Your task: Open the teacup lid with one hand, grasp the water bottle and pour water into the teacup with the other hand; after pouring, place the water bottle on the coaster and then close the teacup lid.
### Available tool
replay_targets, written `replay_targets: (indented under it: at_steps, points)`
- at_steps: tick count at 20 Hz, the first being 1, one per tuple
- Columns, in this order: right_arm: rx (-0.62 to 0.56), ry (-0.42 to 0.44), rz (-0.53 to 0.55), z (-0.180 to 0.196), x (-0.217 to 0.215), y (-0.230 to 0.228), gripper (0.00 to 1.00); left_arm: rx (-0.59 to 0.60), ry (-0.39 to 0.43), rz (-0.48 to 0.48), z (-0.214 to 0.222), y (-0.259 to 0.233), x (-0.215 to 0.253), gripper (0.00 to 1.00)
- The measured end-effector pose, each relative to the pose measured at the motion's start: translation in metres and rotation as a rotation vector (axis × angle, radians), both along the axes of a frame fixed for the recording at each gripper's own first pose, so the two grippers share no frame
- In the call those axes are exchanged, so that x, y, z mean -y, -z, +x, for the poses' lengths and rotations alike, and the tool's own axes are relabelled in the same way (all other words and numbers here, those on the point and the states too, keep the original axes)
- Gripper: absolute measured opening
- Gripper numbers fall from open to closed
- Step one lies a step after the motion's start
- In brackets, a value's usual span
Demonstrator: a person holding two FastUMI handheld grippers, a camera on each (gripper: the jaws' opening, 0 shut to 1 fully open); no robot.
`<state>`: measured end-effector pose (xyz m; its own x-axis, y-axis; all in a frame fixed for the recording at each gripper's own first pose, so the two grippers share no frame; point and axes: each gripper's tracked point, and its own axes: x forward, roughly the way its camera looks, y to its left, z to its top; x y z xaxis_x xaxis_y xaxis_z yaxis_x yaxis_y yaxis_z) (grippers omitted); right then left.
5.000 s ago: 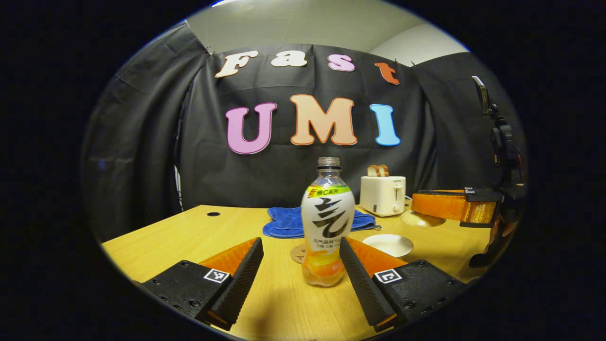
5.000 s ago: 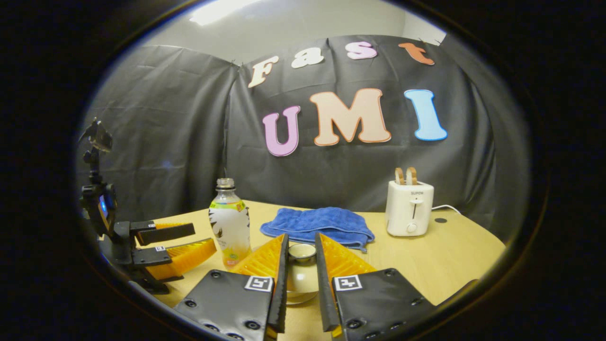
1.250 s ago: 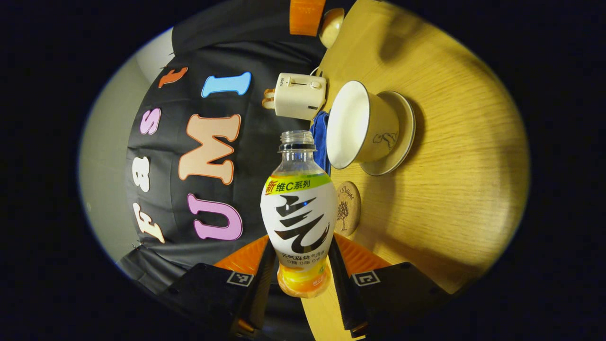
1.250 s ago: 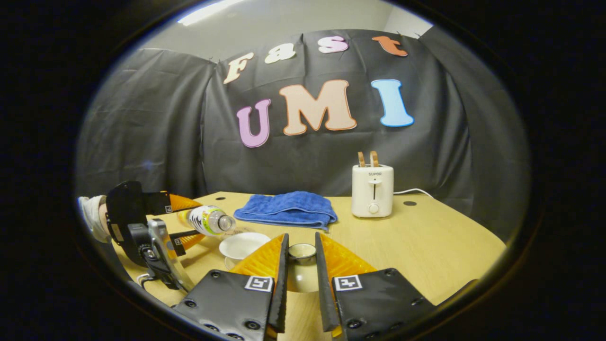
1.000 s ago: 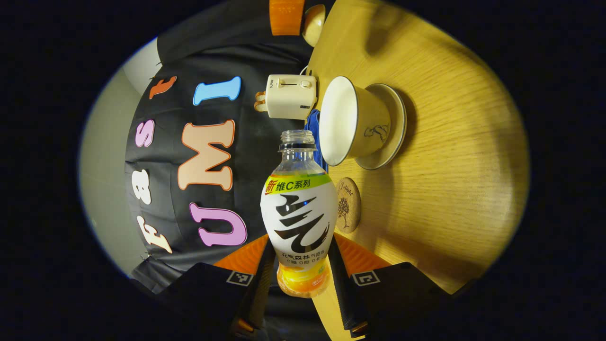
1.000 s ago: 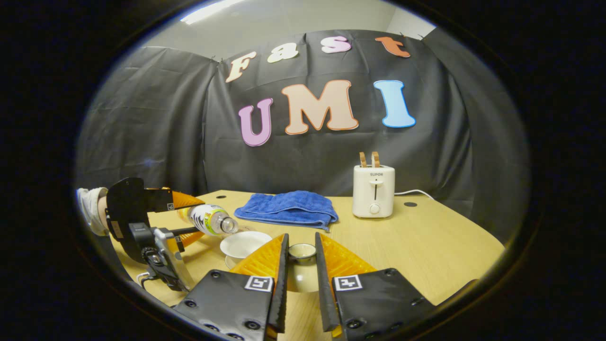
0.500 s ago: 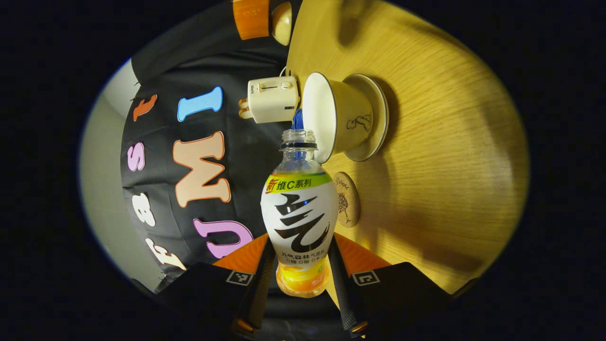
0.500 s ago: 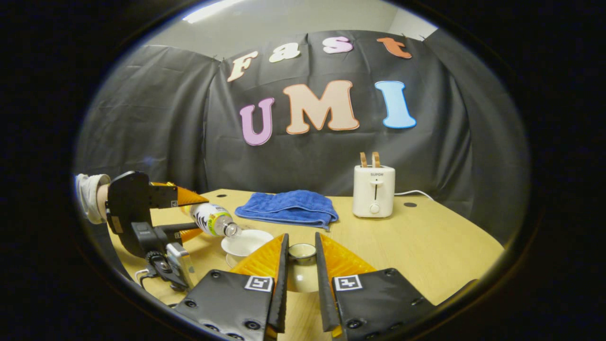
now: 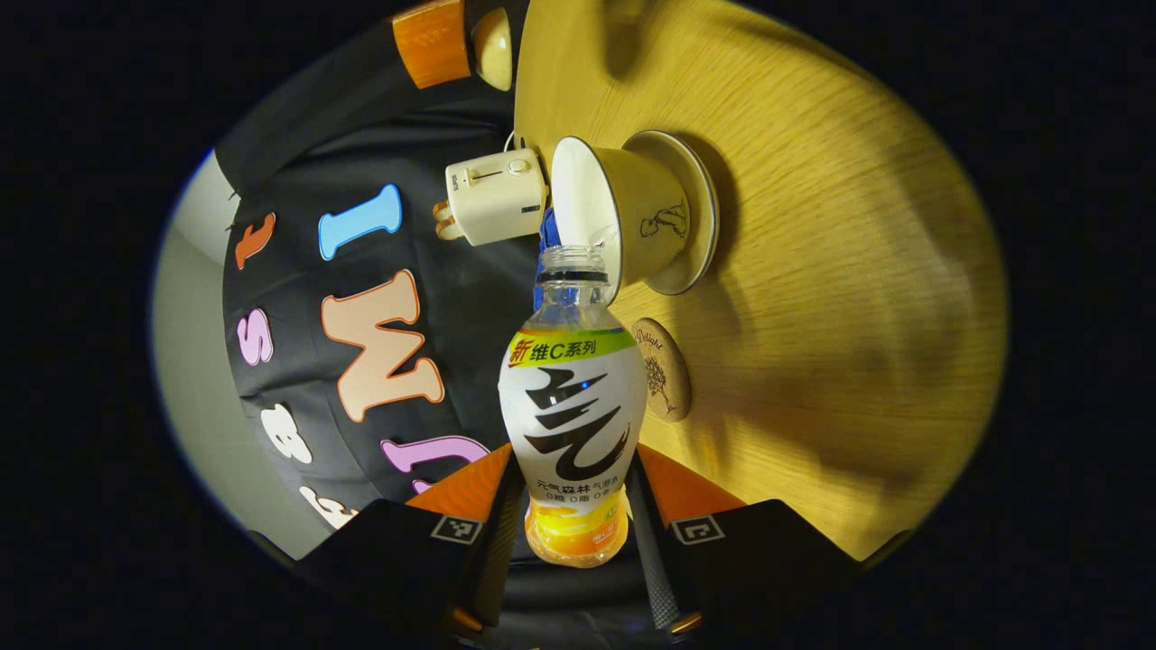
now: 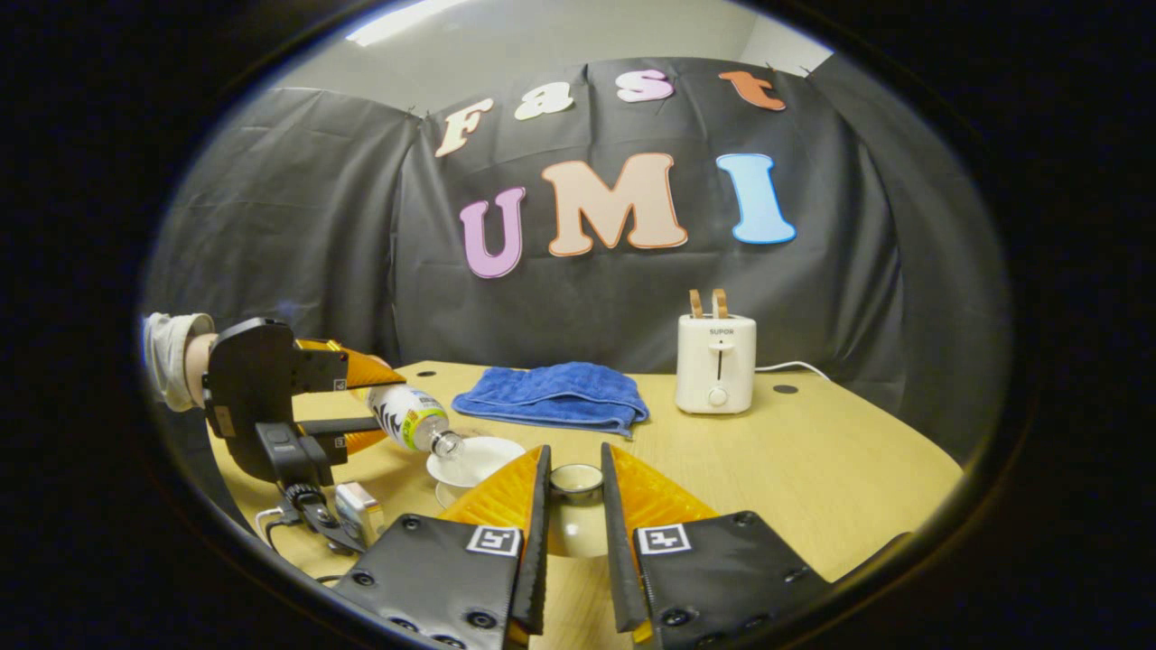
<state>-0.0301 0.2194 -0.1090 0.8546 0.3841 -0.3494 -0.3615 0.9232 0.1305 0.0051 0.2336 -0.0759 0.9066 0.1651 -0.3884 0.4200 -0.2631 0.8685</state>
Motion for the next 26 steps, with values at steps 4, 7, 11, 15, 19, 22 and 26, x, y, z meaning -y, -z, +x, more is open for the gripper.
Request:
replay_targets:
  at_steps: [4, 7, 11, 15, 19, 22, 26]
  points:
    - [-0.006, 0.001, 0.007, -0.002, 0.000, 0.002, 0.32, 0.003, 0.022, 0.035, 0.004, -0.006, 0.006, 0.61]
    - [-0.006, 0.001, 0.009, -0.003, 0.001, 0.002, 0.32, 0.000, 0.030, 0.066, 0.005, -0.012, 0.006, 0.60]
    - [-0.005, 0.006, 0.016, -0.003, 0.004, 0.001, 0.32, -0.003, 0.041, 0.109, 0.007, -0.018, 0.006, 0.61]
    - [-0.007, 0.007, 0.019, -0.003, 0.006, 0.003, 0.32, 0.005, 0.059, 0.140, 0.010, -0.027, 0.010, 0.61]
    - [-0.007, 0.008, 0.020, -0.004, 0.008, 0.003, 0.32, -0.011, 0.066, 0.191, 0.010, -0.034, 0.007, 0.61]
    - [-0.009, 0.011, 0.023, -0.003, 0.010, 0.004, 0.32, -0.034, 0.065, 0.229, 0.011, -0.038, 0.005, 0.61]
    - [-0.015, 0.009, 0.025, -0.004, 0.010, 0.006, 0.32, -0.062, 0.061, 0.266, 0.012, -0.041, 0.003, 0.62]
